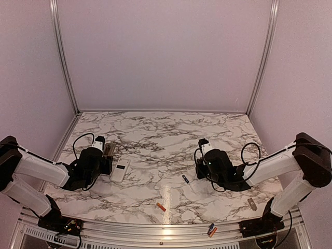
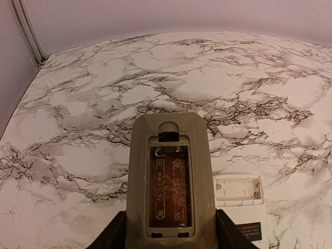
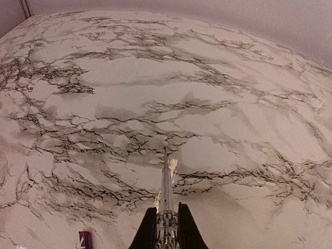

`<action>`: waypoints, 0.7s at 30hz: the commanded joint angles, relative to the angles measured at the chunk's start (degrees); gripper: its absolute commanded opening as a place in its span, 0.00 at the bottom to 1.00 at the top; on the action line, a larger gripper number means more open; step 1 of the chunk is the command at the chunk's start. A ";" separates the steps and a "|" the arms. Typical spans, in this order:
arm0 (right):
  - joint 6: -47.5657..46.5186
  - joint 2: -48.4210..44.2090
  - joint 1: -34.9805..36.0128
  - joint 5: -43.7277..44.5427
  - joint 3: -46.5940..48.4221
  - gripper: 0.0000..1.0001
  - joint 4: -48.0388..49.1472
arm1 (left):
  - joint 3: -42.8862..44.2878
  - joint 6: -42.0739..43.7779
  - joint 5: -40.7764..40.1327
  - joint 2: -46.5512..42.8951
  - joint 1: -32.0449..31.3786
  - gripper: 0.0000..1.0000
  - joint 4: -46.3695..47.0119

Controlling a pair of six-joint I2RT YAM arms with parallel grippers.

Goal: Unload the batteries from the remote control
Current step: Place the screwdriver at the center of the board, then place the remote control without batteries at the center of the board.

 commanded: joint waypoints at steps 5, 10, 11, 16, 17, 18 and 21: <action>0.14 1.22 -0.48 0.59 -3.42 0.00 6.80 | -0.63 -6.44 0.00 4.04 0.31 0.03 -0.19; 0.75 2.20 -0.50 0.61 -4.81 0.01 8.26 | -0.63 -7.23 0.59 5.88 0.31 0.15 0.46; 0.79 2.28 -0.48 0.61 -4.94 0.02 8.46 | -0.58 -7.24 0.69 5.90 0.31 0.18 0.45; 1.04 2.32 -0.49 0.87 -5.39 0.08 8.72 | -0.54 -7.16 1.52 5.73 0.32 0.36 0.45; 1.02 2.32 -0.44 0.88 -5.41 0.08 8.74 | -0.47 -7.08 1.50 5.73 0.31 0.39 0.44; 0.99 2.32 -0.43 0.81 -5.41 0.09 8.68 | -0.46 -7.05 1.41 5.73 0.32 0.43 0.40; 0.87 2.07 -0.44 0.58 -5.32 0.14 8.58 | -0.28 -7.01 1.15 5.44 0.31 0.55 0.18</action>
